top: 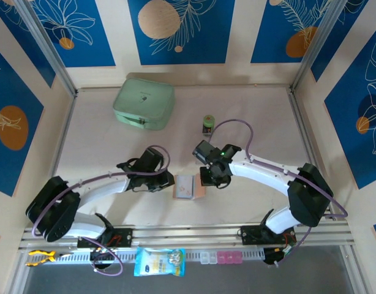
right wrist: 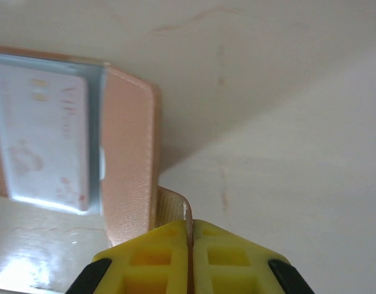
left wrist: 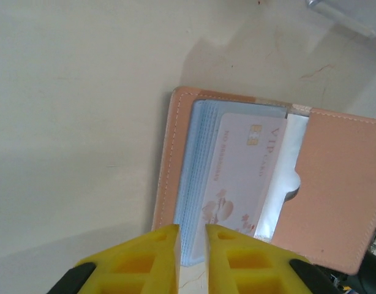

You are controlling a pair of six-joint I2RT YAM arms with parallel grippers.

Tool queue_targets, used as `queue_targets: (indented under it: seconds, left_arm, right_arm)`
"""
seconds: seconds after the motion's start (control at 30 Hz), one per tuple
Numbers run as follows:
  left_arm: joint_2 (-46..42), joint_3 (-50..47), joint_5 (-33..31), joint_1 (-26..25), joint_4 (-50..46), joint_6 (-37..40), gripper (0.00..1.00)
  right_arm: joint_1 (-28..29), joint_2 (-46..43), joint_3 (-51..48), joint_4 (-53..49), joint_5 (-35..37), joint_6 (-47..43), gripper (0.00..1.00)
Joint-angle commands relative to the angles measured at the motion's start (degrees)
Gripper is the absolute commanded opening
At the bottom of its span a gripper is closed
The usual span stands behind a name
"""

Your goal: Take the credit cards out of the card holder

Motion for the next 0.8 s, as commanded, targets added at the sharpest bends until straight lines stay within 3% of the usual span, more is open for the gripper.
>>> queue_targets:
  seconds: [0.0,0.4,0.57,0.77]
  left_arm:
    - [2.08,1.09,2.59,0.21,2.17,0.49,0.15]
    - [5.17,-1.14,1.93,-0.02,4.49,-1.54,0.08]
    - [5.02,-2.24,0.23,-0.06,3.13,-0.92,0.02]
    - [4.84,-3.59,-0.25,-0.06,2.83,-0.63,0.02]
  right_arm:
    - [-1.41,-0.77,-1.74,-0.95,0.02,1.02,0.02]
    - [-2.38,4.94,-3.96,3.36,-0.24,0.05,0.02]
    - [-1.07,7.75,-3.84,4.99,-0.67,0.65,0.01]
    - [1.29,10.44,-3.29,6.07,0.98,1.29,0.01]
